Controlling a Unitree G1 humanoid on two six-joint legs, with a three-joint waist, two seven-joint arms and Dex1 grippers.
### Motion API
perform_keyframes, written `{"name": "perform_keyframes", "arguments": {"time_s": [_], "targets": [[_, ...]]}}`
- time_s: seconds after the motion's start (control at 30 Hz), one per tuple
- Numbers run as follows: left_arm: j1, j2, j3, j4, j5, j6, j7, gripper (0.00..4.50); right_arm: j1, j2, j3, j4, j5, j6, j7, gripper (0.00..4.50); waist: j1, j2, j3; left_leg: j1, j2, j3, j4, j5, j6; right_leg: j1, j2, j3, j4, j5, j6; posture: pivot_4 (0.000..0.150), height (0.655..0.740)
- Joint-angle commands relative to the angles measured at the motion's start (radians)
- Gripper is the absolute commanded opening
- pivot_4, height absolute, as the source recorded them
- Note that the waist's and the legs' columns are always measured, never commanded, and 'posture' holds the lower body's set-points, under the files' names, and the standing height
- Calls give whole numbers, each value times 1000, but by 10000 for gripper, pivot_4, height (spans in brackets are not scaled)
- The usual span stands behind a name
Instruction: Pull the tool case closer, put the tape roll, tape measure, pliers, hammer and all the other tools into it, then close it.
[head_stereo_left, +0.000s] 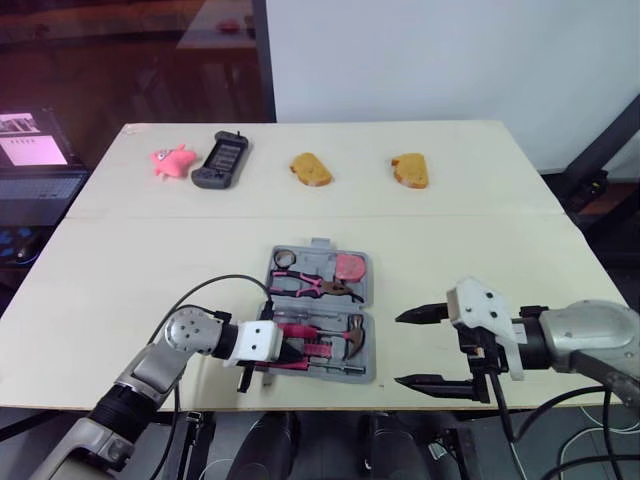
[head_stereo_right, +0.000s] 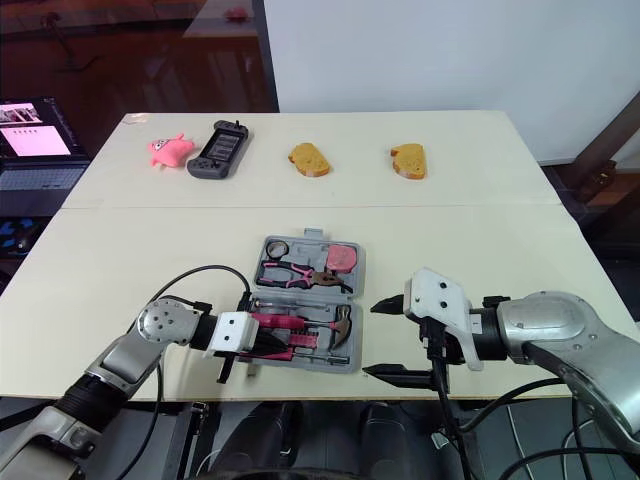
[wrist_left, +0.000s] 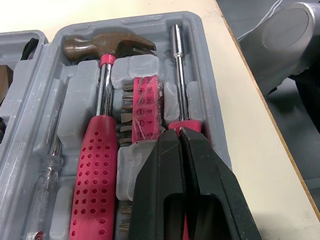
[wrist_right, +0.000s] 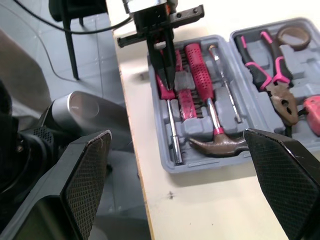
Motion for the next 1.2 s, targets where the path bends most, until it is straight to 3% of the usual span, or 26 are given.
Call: {"name": "perform_keyframes", "arguments": {"time_s": [0.03,0.2,0.33,0.53,0.7,0.83,1.03,1.2], "targets": [[8,7,5,1,-2,76,0,1079,8,4,-19,6,-21,-42,14,45000,0,0,0,0,0,0,0,0,0,0,0,0,0,0,0,1500,7400],[-24,81,165,-164,-208,290,-36,1079,-1,3,-32,17,-23,-61,27,45000,-3,-2,2,-1,1,-1,0,0,0,-2,2,0,1,0,0,1500,7400],[-20,174,301,-183,-334,427,-71,1079,-10,38,-33,30,-64,-111,-6,45000,-3,0,4,-1,2,-1,-1,0,0,-2,2,0,1,0,0,1500,7400],[-5,282,420,20,-282,340,-73,1079,4,85,4,95,-181,-199,-49,45000,-3,0,5,-1,1,0,-1,0,0,-2,2,0,1,0,0,1500,7400],[9,281,438,161,-225,200,-57,1079,7,110,76,204,-283,-306,-15,45000,0,-1,6,-1,1,0,-1,0,0,-2,2,0,0,0,0,1500,7400],[-17,243,424,268,-208,91,-70,0,-46,152,151,335,-364,-407,9,31651,-2,0,6,-1,1,0,-1,0,0,-2,2,0,0,0,0,1500,7400],[-126,156,350,463,-105,-80,-58,0,-167,215,276,593,-499,-553,57,214,-1,-1,6,-1,0,0,-1,0,0,-3,2,0,1,1,1,1500,7400],[-197,78,301,555,-56,-122,-46,0,-265,285,336,768,-574,-624,67,214,-7,-1,6,-1,0,0,-1,0,0,-3,3,0,2,3,3,1500,7400]]}}
